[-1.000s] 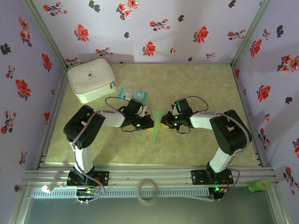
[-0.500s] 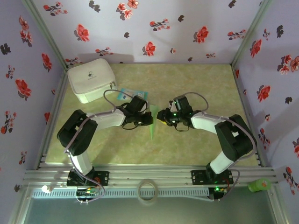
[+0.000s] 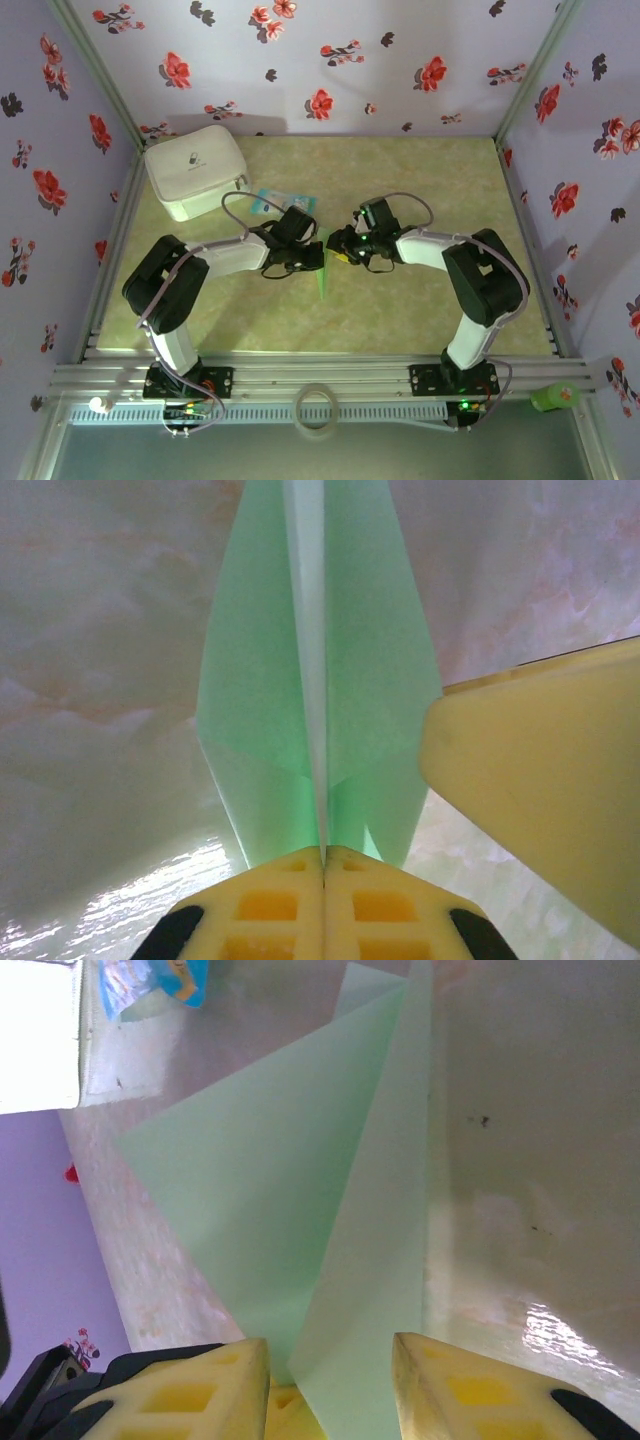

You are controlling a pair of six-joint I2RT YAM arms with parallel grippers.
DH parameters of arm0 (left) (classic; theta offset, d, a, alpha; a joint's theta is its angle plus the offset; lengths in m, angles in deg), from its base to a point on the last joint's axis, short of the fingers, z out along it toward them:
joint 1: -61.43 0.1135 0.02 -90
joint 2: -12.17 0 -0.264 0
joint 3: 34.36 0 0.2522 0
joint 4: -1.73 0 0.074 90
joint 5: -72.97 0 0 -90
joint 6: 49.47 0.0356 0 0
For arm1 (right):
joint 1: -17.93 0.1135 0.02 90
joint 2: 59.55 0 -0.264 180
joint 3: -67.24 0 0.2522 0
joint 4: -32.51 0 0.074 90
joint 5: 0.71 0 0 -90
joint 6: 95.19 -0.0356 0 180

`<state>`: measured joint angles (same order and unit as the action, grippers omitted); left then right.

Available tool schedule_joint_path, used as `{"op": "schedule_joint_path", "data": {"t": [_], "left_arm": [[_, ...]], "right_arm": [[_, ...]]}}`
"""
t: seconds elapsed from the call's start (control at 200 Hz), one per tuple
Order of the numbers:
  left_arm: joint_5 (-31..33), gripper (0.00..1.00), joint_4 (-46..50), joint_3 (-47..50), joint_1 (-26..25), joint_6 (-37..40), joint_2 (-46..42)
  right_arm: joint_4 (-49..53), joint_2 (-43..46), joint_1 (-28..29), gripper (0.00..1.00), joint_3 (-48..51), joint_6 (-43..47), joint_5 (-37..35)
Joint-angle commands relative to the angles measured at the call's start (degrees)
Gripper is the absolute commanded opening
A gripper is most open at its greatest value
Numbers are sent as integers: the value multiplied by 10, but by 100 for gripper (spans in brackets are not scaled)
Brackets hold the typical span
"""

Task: Fold a paper plane with a square sheet of paper (pick it up from the middle)
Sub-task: Move a paper plane to the center of the table.

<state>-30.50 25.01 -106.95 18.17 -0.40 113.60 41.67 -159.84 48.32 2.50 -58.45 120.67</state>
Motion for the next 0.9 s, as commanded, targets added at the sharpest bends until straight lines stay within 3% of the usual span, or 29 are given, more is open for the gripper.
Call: {"op": "schedule_joint_path", "data": {"t": [0.0, 0.09, 0.275, 0.63, 0.895], "left_arm": [[5, 0, 8, -1, -6, 8, -13], [2, 0, 3, -1, -5, 7, -11], [2, 0, 3, -5, -5, 8, -7], [-9, 0, 14, -18, -5, 13, 14], [-15, 8, 23, -26, -4, 18, 25]], "right_arm": [[16, -13, 5, 38, -25, -14, -13], [35, -27, 8, 36, -42, -5, -1], [109, -23, 8, 27, -45, 29, -43], [88, -12, 6, 15, -12, 18, -48], [75, -19, 6, 10, -14, 18, -35]]}}
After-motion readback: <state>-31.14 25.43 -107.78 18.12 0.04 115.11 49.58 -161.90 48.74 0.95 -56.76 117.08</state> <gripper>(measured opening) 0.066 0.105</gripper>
